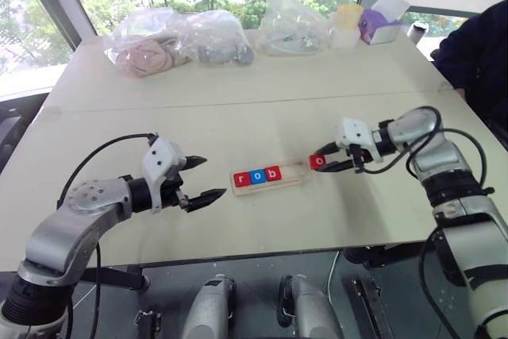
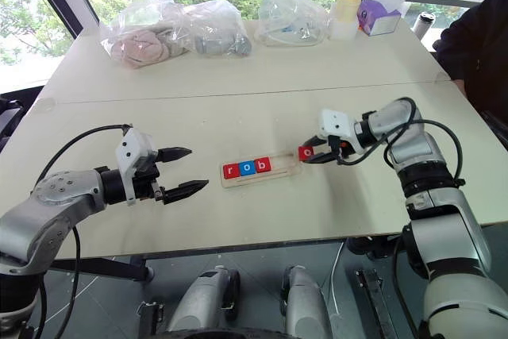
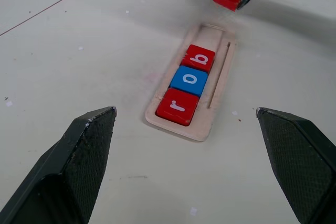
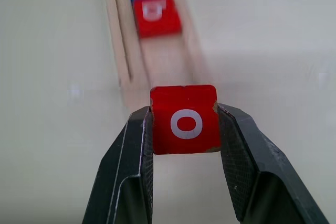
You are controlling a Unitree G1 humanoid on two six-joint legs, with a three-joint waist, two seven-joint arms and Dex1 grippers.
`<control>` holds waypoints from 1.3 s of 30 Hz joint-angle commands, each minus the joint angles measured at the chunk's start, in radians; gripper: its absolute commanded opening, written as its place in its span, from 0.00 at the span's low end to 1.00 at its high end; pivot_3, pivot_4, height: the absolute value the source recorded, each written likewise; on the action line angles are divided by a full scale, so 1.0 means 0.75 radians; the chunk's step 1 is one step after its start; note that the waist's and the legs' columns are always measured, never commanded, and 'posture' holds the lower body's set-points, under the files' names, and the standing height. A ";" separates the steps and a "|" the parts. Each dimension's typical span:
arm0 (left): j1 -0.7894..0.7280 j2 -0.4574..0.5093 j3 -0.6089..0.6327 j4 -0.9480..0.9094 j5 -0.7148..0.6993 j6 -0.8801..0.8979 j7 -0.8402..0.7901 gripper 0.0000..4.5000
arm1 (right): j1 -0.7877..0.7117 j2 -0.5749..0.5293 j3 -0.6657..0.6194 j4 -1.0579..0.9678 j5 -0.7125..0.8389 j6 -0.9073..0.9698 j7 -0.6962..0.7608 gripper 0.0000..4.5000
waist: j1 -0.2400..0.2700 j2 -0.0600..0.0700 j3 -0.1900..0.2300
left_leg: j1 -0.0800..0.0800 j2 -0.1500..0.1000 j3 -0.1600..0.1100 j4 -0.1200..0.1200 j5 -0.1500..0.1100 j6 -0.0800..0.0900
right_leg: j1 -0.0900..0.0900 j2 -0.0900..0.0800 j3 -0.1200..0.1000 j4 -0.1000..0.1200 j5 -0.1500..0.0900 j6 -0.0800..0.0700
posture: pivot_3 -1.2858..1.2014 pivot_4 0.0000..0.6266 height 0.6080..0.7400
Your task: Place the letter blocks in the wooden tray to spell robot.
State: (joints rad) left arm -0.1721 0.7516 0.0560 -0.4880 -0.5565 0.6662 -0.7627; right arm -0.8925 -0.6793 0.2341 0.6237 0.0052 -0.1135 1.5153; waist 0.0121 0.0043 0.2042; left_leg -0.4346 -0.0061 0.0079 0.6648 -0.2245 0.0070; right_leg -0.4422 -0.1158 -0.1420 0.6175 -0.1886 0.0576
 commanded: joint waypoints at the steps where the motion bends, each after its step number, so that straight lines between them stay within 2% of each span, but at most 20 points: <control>1: -0.014 -0.001 0.026 -0.044 -0.003 -0.017 0.006 1.00 | -0.015 0.058 0.050 -0.051 0.000 -0.008 0.039 0.26 | 0.002 0.000 0.000 | 0.000 0.000 0.000 0.000 0.000 0.000 | 0.000 0.000 0.000 0.000 0.000 0.000 | 0.52 0.24 0.89; 10: 0.021 -0.008 0.038 -0.078 -0.007 -0.011 0.029 1.00 | -0.086 0.173 0.085 0.137 -0.058 -0.102 -0.050 0.26 | -0.001 0.000 0.000 | 0.000 0.000 0.002 0.000 0.000 0.000 | 0.000 0.000 0.001 0.000 0.001 -0.001 | 0.52 0.24 0.89; 24: 0.040 -0.013 0.044 -0.104 -0.021 0.002 0.058 1.00 | -0.115 0.224 0.083 0.245 -0.087 -0.137 -0.071 0.26 | -0.001 0.000 0.000 | 0.001 0.000 0.002 0.000 0.000 0.000 | 0.000 0.001 0.002 0.001 0.001 -0.001 | 0.52 0.24 0.89; 26: 0.039 -0.013 0.043 -0.104 -0.023 0.002 0.061 1.00 | -0.118 0.225 0.082 0.251 -0.089 -0.139 -0.072 0.49 | -0.001 0.000 0.000 | 0.001 0.000 0.002 0.000 0.000 0.000 | 0.000 0.001 0.002 0.001 0.001 -0.001 | 0.52 0.24 0.89; 28: 0.037 -0.013 0.041 -0.104 -0.026 0.003 0.063 1.00 | -0.122 0.225 0.081 0.255 -0.090 -0.140 -0.074 0.67 | -0.001 0.000 0.000 | 0.001 0.000 0.002 0.000 0.000 0.000 | 0.000 0.001 0.002 0.002 0.001 -0.001 | 0.52 0.24 0.89; 30: 0.038 -0.012 0.040 -0.105 -0.029 0.002 0.065 1.00 | -0.124 0.224 0.081 0.256 -0.091 -0.141 -0.078 0.94 | -0.001 0.000 0.000 | 0.002 0.000 0.003 0.000 0.000 0.000 | 0.000 0.001 0.002 0.002 0.001 -0.001 | 0.52 0.24 0.89; 31: 0.036 -0.011 0.039 -0.102 -0.029 0.001 0.066 1.00 | -0.127 0.224 0.080 0.257 -0.090 -0.141 -0.077 0.99 | -0.001 0.000 0.000 | 0.002 0.000 0.003 0.000 0.000 0.000 | 0.000 0.001 0.002 0.002 0.001 -0.001 | 0.52 0.24 0.89; 39: 0.035 -0.013 0.038 -0.102 -0.032 -0.001 0.072 1.00 | -0.151 0.218 0.006 0.169 -0.003 -0.006 -0.079 0.99 | -0.001 0.000 0.000 | 0.002 0.000 0.003 0.000 0.000 0.000 | 0.000 0.001 0.003 0.002 0.001 -0.001 | 0.52 0.24 0.89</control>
State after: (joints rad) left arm -0.1386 0.7422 0.0606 -0.5322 -0.5762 0.6715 -0.7138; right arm -0.9585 -0.5129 0.2818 0.7929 -0.0302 -0.1344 1.4608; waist 0.0112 0.0043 0.2041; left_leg -0.4331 -0.0058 0.0104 0.6648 -0.2245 0.0071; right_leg -0.4422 -0.1151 -0.1397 0.6191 -0.1878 0.0568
